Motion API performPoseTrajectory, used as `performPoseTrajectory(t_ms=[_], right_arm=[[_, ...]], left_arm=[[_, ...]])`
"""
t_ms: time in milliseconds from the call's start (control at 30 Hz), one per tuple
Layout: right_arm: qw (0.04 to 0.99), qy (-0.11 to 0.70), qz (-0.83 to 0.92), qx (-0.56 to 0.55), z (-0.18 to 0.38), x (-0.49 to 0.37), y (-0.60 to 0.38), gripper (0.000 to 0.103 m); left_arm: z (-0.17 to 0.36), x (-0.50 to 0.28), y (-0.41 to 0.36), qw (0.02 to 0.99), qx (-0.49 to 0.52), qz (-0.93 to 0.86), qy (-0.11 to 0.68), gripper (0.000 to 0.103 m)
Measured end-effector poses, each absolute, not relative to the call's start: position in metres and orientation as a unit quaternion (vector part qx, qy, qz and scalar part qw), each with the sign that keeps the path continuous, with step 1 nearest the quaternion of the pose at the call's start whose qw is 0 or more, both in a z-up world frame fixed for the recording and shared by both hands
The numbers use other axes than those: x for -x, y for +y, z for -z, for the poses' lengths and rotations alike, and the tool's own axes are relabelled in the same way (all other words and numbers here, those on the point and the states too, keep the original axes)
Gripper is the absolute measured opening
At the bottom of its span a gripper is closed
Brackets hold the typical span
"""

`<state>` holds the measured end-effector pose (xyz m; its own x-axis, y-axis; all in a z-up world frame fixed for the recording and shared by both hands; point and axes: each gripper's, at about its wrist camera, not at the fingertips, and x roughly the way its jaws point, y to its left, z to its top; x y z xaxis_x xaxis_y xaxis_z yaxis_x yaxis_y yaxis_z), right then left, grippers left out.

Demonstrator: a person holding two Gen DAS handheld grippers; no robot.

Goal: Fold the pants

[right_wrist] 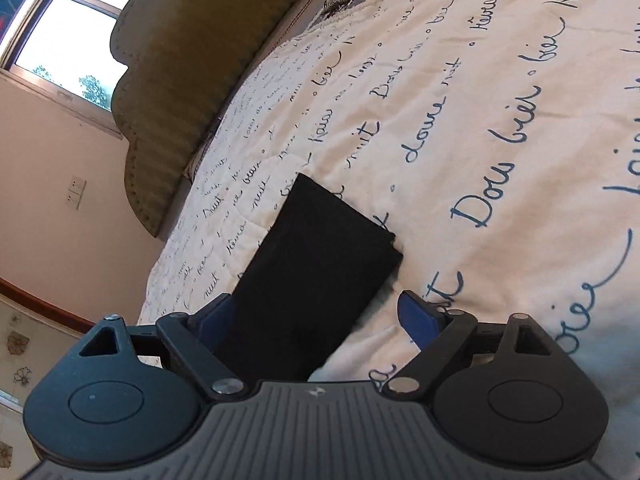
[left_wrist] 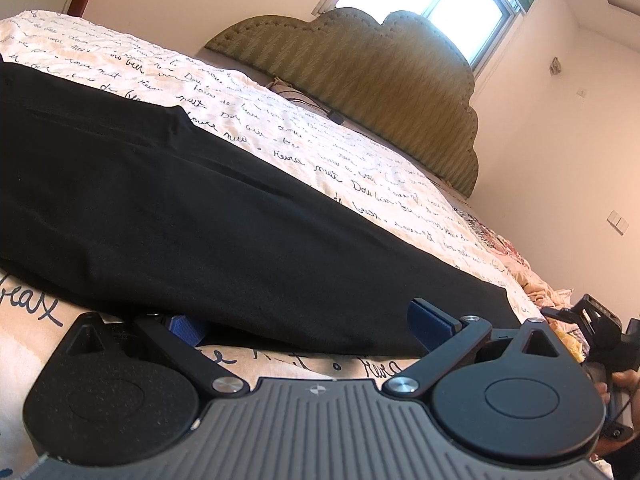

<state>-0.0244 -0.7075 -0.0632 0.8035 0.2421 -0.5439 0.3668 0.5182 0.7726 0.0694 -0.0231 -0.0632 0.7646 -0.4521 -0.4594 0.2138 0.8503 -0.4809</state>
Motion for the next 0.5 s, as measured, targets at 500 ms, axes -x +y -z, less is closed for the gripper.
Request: performPoseTrajectory(t_ms=[500], right_arm=[[0.817, 0.23, 0.053, -0.527, 0.076, 0.01, -0.719, 0.09]], left_arm=[[0.062, -0.069, -0.028, 0.92, 0.189, 0.176, 0.294, 0.103]])
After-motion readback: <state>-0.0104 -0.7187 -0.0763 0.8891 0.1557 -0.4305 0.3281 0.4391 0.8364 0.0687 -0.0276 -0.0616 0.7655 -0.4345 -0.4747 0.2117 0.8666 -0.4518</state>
